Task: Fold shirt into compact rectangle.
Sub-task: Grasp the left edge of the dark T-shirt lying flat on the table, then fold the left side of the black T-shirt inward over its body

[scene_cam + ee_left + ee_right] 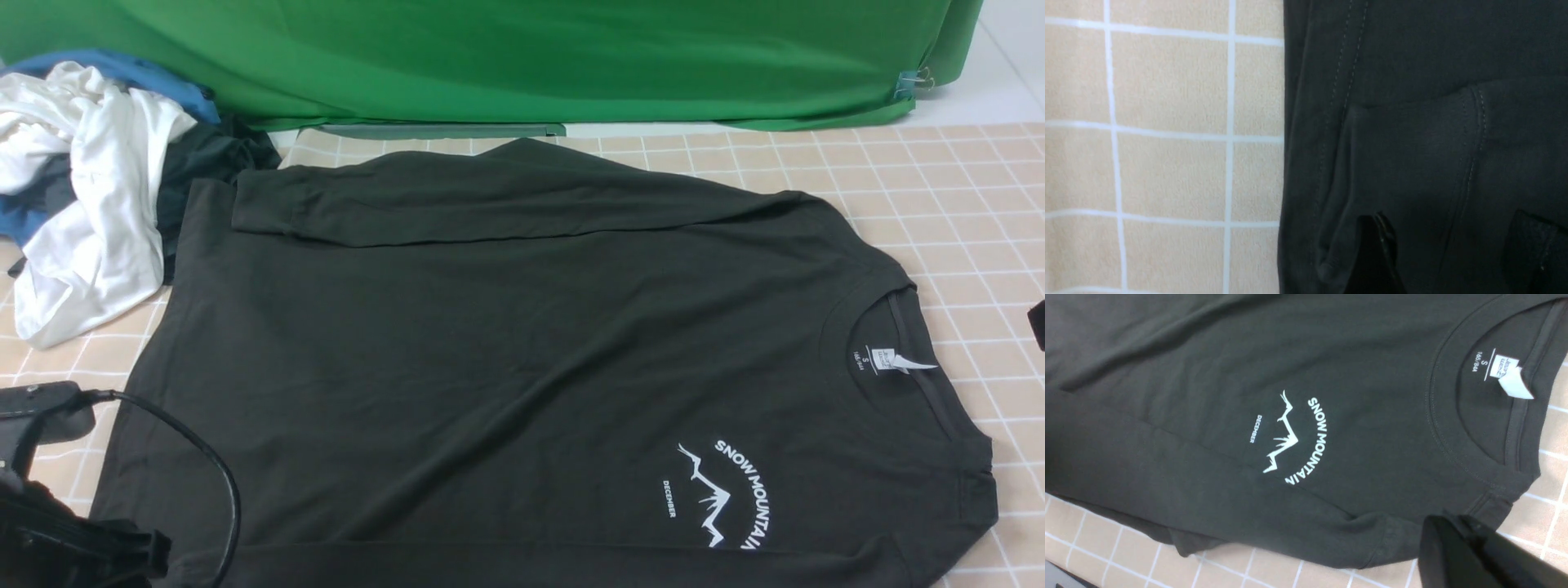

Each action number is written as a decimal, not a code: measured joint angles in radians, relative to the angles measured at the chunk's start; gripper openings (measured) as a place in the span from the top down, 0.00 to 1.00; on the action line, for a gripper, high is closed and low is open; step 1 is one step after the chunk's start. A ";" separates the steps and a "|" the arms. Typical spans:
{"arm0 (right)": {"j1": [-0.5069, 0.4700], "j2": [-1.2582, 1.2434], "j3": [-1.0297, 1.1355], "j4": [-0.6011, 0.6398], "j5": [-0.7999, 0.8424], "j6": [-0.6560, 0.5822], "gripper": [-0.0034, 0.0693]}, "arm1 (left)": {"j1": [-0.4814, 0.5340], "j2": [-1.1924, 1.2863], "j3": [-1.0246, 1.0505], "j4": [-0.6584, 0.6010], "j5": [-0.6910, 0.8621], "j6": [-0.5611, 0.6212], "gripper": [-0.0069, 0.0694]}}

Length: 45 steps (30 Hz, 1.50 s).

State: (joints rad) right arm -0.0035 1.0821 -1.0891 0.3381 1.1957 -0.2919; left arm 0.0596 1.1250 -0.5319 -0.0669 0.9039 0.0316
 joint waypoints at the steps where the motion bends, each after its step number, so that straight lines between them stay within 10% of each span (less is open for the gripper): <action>1: 0.000 0.000 0.000 0.000 0.002 0.000 0.90 | 0.000 0.002 0.000 0.007 -0.012 0.000 0.38; 24: 0.000 -0.016 0.000 0.003 0.002 -0.008 0.90 | 0.000 0.292 -0.008 0.038 -0.211 0.001 0.40; 33: 0.000 -0.019 0.000 0.003 -0.002 -0.023 0.90 | 0.000 0.280 -0.093 0.032 -0.066 0.001 0.85; 45: 0.000 -0.021 0.000 0.016 -0.017 -0.023 0.90 | 0.000 0.086 -0.308 -0.006 -0.046 0.031 0.86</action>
State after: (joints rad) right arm -0.0035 1.0608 -1.0891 0.3537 1.1792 -0.3147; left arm 0.0596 1.2108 -0.8398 -0.0732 0.8582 0.0622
